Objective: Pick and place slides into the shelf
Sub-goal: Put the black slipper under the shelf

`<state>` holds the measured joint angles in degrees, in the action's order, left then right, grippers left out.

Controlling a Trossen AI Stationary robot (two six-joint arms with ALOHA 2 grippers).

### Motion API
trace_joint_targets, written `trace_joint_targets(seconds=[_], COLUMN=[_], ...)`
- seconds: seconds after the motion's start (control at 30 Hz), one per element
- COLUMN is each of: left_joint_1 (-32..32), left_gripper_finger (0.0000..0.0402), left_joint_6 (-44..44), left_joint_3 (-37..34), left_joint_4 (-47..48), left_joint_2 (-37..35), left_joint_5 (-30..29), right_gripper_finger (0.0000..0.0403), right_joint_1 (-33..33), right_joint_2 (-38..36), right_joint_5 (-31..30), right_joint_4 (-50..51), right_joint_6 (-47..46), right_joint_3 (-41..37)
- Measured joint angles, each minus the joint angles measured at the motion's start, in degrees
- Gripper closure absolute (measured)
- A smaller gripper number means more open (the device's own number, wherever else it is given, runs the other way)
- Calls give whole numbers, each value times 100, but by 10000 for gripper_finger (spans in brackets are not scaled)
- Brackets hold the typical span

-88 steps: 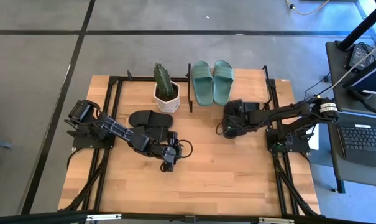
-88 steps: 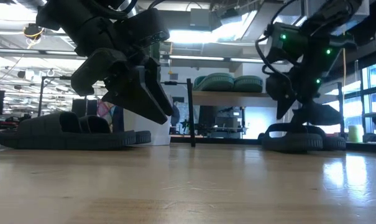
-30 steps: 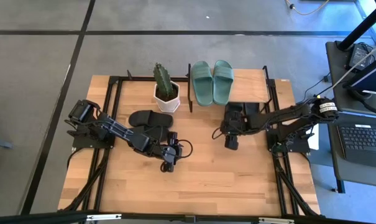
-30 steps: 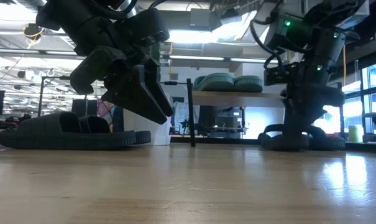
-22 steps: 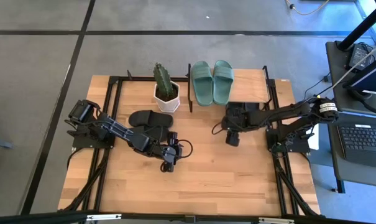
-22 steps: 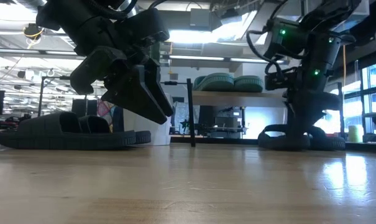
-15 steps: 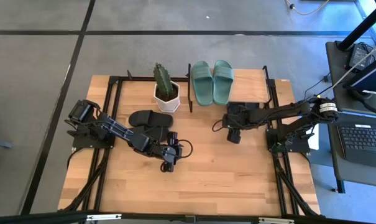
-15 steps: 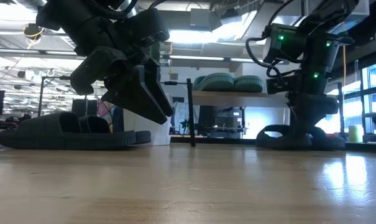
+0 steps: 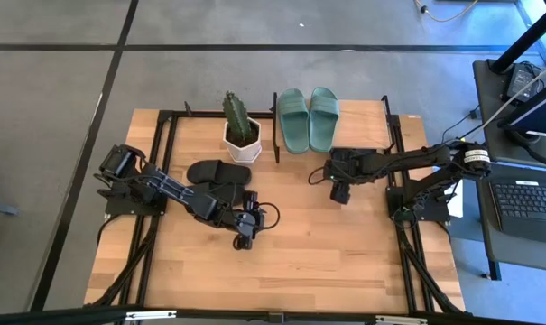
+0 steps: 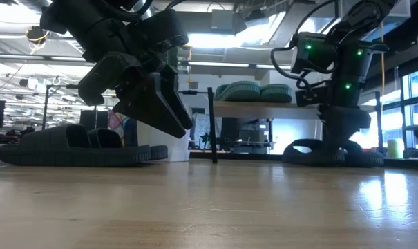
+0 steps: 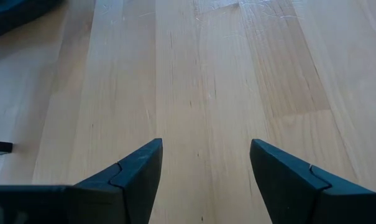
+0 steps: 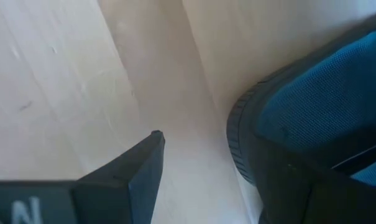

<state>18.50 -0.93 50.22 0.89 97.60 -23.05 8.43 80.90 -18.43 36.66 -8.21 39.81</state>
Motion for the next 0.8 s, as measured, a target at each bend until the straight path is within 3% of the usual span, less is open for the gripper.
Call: trace_joint_targets(seconds=[0.57,0.8], left_joint_1=[0,0], left_gripper_finger=[166,166], left_joint_6=[0,-10], left_joint_3=[0,0], left_joint_4=[1,-3], left_joint_2=[0,0], left_joint_5=[-2,-2], right_gripper_finger=[176,176], right_joint_1=[-382,-803], right_joint_2=[0,-109], right_joint_5=[630,647], right_joint_4=[103,-113], right_joint_6=[-7,896], right_joint_3=[127,604])
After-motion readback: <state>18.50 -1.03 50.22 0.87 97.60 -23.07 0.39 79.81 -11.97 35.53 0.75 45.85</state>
